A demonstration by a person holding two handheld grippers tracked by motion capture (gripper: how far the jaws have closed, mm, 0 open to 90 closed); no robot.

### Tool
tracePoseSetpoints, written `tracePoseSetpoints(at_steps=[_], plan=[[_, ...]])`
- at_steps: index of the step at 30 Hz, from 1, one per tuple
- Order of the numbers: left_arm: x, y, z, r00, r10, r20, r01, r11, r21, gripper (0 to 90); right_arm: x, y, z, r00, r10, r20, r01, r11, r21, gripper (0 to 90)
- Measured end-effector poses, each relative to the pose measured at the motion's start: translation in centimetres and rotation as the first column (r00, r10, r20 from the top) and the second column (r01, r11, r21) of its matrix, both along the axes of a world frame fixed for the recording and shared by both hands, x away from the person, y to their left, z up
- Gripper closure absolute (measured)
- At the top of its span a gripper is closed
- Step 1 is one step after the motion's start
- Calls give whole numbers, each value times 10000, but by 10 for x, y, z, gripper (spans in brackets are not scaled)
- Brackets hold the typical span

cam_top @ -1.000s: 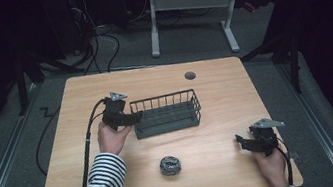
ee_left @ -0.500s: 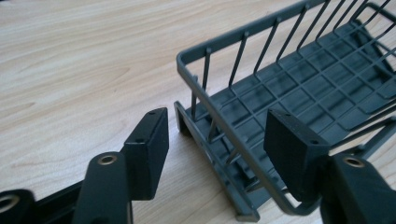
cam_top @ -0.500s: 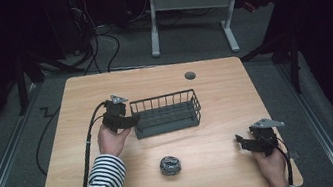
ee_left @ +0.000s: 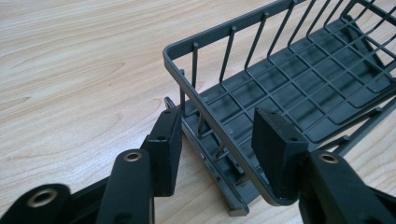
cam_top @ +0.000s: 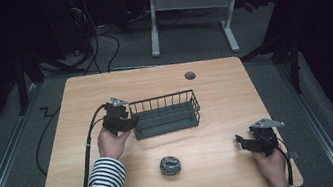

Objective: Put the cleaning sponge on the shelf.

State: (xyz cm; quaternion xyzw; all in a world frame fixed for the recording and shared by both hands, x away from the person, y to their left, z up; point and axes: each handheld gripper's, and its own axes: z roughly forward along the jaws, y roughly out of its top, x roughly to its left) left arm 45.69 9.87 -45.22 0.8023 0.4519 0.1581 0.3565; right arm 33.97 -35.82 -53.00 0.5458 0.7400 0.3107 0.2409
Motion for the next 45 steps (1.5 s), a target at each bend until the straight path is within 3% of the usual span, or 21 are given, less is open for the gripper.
tracePoseSetpoints(at_steps=[19, 42, 45], plan=[[-31, 23, -2, 9998, 183, 26, -182, 9992, -346, 558, 0, 0, 0, 10000, 1, 3, -1, 10000, -1, 319], [-62, 38, -4, 9993, 354, 74, -349, 9975, -612, 557, 0, 0, 0, 10000, 4, 0, -4, 10000, 8, 319], [-62, 39, -4, 9993, 381, 68, -375, 9970, -671, 495, 0, 0, 0, 10000, 5, 2, -5, 10000, 5, 319]])
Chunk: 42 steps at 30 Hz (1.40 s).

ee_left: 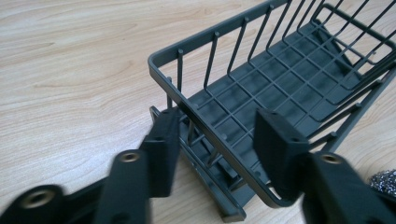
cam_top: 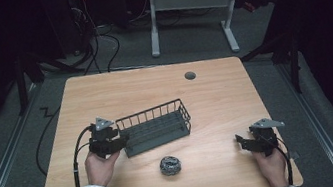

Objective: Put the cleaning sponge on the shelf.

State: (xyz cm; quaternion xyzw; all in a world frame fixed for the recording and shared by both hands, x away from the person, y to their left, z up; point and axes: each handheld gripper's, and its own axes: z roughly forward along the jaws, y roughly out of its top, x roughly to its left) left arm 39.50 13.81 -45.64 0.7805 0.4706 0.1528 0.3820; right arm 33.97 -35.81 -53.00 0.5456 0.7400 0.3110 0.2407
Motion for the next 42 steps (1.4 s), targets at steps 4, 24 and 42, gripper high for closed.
tracePoseSetpoints(at_steps=[4, 24, 42], plan=[[1, 5, 3, 9998, 102, 173, -92, 9980, -620, 342, 0, 0, 0, 10000, -4, -2, 4, 10000, 4, 319], [-25, 57, 5, 9859, 1333, 1007, -1194, 9838, -1338, 264, 0, 0, 0, 10000, 3, -4, -3, 10000, 1, 319], [-37, 75, -42, 9751, 2170, 458, -2116, 9722, -1006, 281, 0, 0, 0, 10000, 6, -3, -6, 10000, -1, 319]])
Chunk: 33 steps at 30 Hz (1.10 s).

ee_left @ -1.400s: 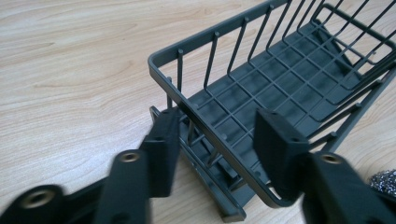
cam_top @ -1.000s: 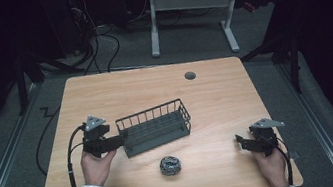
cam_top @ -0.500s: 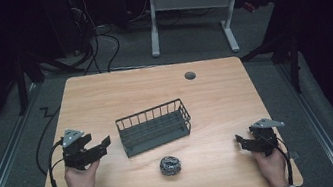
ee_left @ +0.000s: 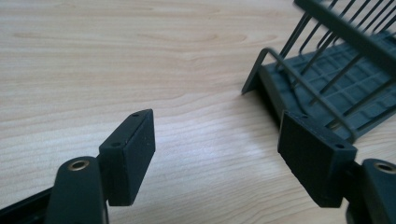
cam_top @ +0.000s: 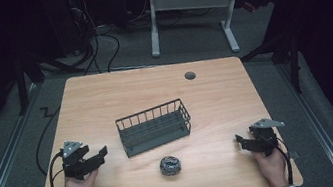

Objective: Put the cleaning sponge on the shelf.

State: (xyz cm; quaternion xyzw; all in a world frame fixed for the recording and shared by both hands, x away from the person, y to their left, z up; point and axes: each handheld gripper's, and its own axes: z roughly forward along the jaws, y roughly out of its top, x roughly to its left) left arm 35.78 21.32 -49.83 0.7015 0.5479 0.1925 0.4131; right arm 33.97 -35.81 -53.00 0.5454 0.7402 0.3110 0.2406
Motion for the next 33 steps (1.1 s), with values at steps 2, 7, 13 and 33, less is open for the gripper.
tracePoseSetpoints(at_steps=[2, 7, 13, 33], plan=[[1, -1, -6, 9999, 49, -90, -48, 9999, 137, 284, 0, 0, 0, 10000, 13, 9, -13, 10000, 1, 319], [6, -5, -17, 9995, 172, -257, -156, 9979, 626, 291, 0, 0, 0, 10000, -21, 38, 21, 10000, -19, 335], [10, -10, -26, 9992, 260, -308, -225, 9938, 1092, 297, 0, 0, 0, 10000, 1, 33, -1, 10000, -17, 337], [15, -14, -38, 9983, 446, -368, -365, 9796, 1978, 288, -3, 9, 3, 9959, 855, -292, -859, 9962, -124, 317]])
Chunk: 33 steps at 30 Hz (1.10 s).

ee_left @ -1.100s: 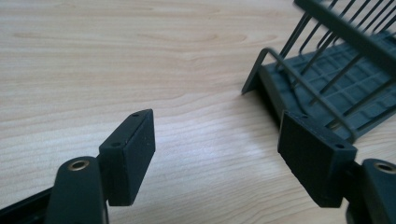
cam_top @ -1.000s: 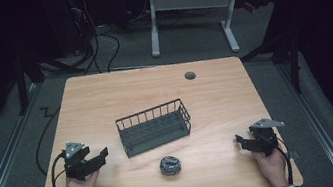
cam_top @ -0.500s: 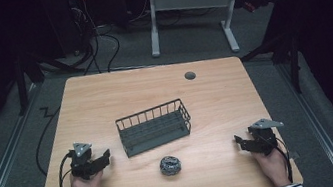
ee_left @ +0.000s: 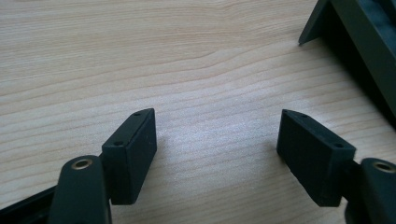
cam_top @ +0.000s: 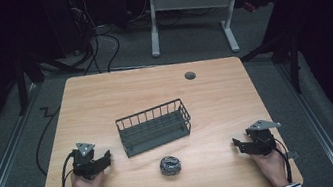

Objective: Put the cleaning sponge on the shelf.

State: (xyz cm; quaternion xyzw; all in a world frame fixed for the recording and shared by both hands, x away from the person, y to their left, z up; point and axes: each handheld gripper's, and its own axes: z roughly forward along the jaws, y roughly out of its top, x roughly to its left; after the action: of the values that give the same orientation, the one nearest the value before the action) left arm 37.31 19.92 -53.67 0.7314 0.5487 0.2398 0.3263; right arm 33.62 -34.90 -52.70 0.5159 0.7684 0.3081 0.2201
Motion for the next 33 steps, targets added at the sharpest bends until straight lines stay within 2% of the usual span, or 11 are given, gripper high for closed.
tracePoseSetpoints(at_steps=[9, 15, 18, 19, 22, 28, 29, 30, 31, 32, 33], plan=[[0, 0, 0, 10000, -4, -7, 4, 10000, -23, 271, -9, 18, 18, 9943, 906, 555, -937, 9940, 555, 356], [0, 0, 0, 10000, -1, -11, 1, 10000, -24, 270, -12, 42, 25, 9790, 1963, 552, -2005, 9758, 868, 362], [0, 0, 0, 10000, 2, -10, -2, 10000, -25, 270, -14, 54, 27, 9667, 2489, 593, -2540, 9615, 1047, 361], [0, 0, 0, 10000, 1, -12, -1, 10000, -24, 270, -14, 60, 29, 9596, 2747, 610, -2799, 9542, 1056, 361], [0, 0, 0, 10000, 4, -12, -4, 10000, -27, 270, -14, 71, 32, 9478, 3113, 687, -3174, 9413, 1145, 361], [0, 0, 0, 10000, 12, -13, -12, 10000, -38, 270, -14, 96, 37, 9121, 4052, 623, -4099, 9042, 1201, 360], [0, 0, 0, 10000, 14, -12, -14, 10000, -39, 270, -14, 103, 36, 9025, 4270, 562, -4307, 8937, 1257, 357], [0, 0, 0, 10000, 13, -12, -13, 10000, -38, 270, -14, 109, 35, 8886, 4563, 473, -4585, 8800, 1239, 352], [0, 0, 0, 10000, 16, -13, -16, 10000, -39, 270, -14, 109, 35, 8886, 4563, 473, -4585, 8800, 1239, 352], [0, -1, 0, 10000, 18, -19, -18, 10000, -42, 270, -14, 112, 34, 8841, 4653, 437, -4668, 8750, 1283, 351], [0, -1, 0, 10000, 33, -11, -33, 10000, -43, 270, -14, 116, 33, 8755, 4813, 416, -4824, 8661, 1310, 349]])
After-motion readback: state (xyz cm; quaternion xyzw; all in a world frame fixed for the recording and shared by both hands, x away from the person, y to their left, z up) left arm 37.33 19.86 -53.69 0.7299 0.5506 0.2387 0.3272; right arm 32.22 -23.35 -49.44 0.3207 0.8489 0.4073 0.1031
